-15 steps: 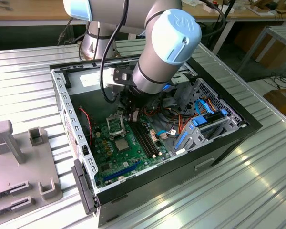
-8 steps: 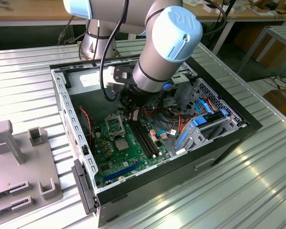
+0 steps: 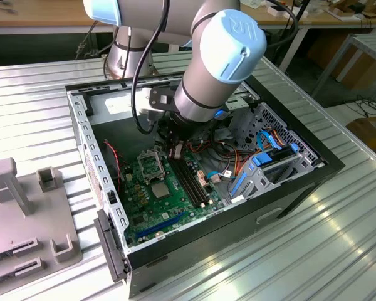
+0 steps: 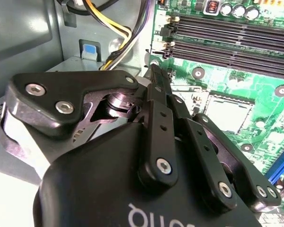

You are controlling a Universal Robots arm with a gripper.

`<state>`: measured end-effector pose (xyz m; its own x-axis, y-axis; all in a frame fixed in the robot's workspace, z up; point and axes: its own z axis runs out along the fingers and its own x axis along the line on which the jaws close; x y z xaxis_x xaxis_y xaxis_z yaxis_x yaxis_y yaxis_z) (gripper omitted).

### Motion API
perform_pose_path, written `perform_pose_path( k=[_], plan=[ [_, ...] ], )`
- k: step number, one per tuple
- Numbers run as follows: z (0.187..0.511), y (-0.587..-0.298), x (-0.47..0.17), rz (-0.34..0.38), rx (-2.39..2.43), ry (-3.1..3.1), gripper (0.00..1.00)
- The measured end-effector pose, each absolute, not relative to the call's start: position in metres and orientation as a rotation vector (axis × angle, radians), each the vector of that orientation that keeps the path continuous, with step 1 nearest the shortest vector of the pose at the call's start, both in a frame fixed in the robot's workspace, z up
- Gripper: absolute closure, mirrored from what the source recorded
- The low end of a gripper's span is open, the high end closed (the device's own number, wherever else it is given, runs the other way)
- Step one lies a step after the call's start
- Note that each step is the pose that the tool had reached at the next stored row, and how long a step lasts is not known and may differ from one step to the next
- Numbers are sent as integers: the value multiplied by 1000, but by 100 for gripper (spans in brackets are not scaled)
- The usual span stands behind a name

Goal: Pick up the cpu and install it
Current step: 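Close the cpu cover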

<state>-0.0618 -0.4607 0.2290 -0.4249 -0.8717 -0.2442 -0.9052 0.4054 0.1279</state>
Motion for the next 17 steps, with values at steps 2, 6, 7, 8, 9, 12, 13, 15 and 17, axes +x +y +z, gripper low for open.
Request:
perform_pose_path(
  k=[2, 6, 7, 8, 9, 12, 13, 15, 17],
  plan=[
    [228, -461, -62, 373, -1597, 2509, 89],
    [227, -461, -61, 383, -1597, 2500, 89],
    [225, -461, -61, 383, -1604, 2496, 89],
    [224, -461, -61, 384, -1613, 2491, 89],
    [223, -461, -61, 385, -1624, 2485, 89],
    [221, -460, -61, 385, -1647, 2471, 89],
    [220, -460, -60, 386, -1652, 2467, 89],
    [219, -459, -59, 387, -1661, 2461, 89],
    [218, -458, -57, 388, -1668, 2456, 89]
  ],
)
